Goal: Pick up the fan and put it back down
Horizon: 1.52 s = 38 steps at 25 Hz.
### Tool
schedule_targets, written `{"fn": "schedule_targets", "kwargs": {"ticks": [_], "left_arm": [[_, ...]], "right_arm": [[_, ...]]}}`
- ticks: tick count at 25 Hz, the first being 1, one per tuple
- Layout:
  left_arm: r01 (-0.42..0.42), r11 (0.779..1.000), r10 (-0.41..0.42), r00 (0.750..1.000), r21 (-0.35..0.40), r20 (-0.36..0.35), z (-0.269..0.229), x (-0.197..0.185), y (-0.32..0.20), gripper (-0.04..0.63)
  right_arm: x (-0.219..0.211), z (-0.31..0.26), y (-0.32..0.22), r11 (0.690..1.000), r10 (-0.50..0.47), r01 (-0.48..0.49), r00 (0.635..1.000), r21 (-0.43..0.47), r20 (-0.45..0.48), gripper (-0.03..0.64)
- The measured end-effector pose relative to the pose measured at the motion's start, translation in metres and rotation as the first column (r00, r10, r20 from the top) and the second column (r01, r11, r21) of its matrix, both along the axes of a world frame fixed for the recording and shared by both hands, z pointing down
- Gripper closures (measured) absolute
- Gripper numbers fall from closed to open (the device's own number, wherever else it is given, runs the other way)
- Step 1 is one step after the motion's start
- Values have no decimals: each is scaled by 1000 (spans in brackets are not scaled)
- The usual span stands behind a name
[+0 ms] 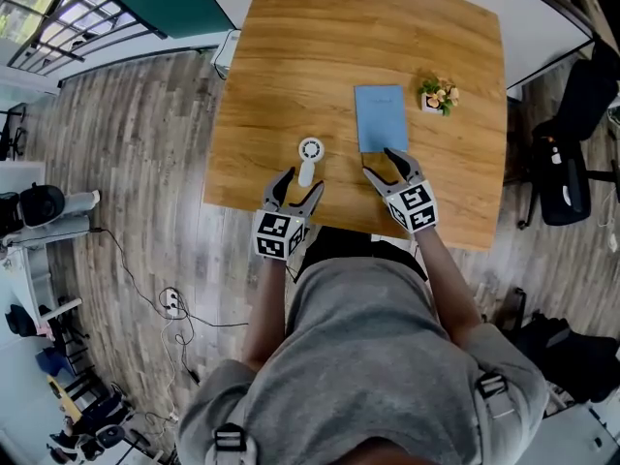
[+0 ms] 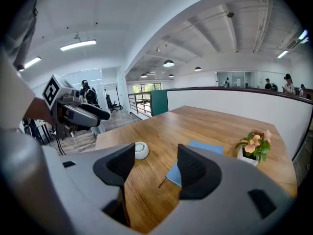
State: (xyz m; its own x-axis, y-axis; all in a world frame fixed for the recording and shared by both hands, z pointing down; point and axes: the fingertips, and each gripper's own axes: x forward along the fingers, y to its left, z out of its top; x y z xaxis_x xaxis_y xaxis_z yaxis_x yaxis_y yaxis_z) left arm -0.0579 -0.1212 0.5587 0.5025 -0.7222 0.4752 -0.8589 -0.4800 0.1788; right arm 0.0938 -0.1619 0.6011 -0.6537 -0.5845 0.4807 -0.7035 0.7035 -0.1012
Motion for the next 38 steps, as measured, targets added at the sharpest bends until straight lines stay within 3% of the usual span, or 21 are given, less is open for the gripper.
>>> {"fn": "schedule_targets", "kwargs": {"ticks": [11,20,34,38], "left_arm": [[-29,998,28,1000,-63,-11,49,-7,-35,290],[-18,992,23,999,-126,36,93,-10,-58,278],[44,974,-36,999,-224,41,147,-12,-75,258],[63,971,-46,996,-230,76,163,-11,-85,245]], "right_arm": [[-3,34,-17,997,-3,-1,999,-76,-48,351],[-8,50,-30,992,6,-12,999,-127,-48,351],[0,70,-33,984,34,-46,997,-173,-70,351],[-1,76,-33,981,32,-47,996,-188,-81,351]]}}
